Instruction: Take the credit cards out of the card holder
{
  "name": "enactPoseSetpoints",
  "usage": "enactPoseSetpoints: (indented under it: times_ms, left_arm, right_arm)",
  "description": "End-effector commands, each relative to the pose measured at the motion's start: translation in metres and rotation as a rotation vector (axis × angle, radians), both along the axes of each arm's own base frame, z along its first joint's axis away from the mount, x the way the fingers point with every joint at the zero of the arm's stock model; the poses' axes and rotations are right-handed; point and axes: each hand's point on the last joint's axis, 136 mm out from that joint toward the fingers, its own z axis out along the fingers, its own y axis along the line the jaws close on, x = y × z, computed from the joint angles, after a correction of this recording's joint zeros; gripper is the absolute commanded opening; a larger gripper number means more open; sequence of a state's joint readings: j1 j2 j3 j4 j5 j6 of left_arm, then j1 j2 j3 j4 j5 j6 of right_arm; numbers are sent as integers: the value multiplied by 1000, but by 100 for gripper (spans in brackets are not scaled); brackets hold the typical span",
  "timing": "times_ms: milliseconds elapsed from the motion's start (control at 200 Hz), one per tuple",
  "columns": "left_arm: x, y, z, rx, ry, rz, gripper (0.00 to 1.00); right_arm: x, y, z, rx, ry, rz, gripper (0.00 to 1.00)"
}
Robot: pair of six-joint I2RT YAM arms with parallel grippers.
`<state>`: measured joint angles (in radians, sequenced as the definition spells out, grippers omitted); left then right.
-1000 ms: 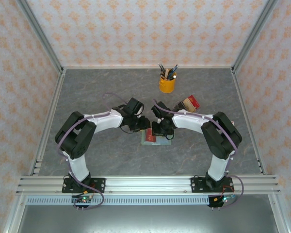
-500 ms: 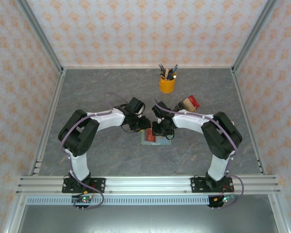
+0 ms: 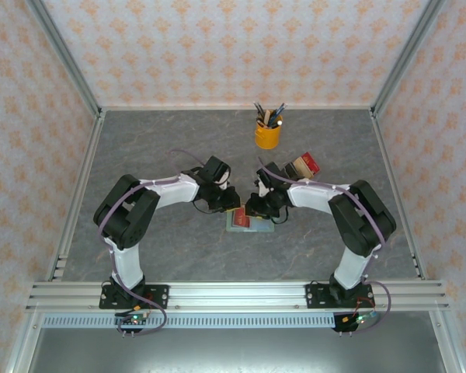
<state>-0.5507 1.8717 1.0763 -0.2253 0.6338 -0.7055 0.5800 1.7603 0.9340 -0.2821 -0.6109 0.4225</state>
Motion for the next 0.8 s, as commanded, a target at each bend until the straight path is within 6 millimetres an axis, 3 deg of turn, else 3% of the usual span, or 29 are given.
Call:
enactPoseSetpoints:
  times_ms: [0, 250, 415, 611, 796]
  left_arm:
    - [-11, -21, 17, -147, -1, -69, 12]
    - [-1, -17, 29, -260, -22, -22, 1]
    - [2, -18, 41, -311, -30, -26, 0]
    - [7, -15, 50, -356, -35, -6, 0]
    - [9, -17, 53, -409, -23, 20, 0]
  right_arm:
    - [-16, -20, -36, -51, 61, -7, 30]
    - [5, -21, 14, 164, -13, -83, 37]
    - [14, -14, 46, 270, -63, -106, 36]
    - [15, -5, 59, 367, -63, -124, 34]
    - [13, -1, 51, 392, -11, -138, 33]
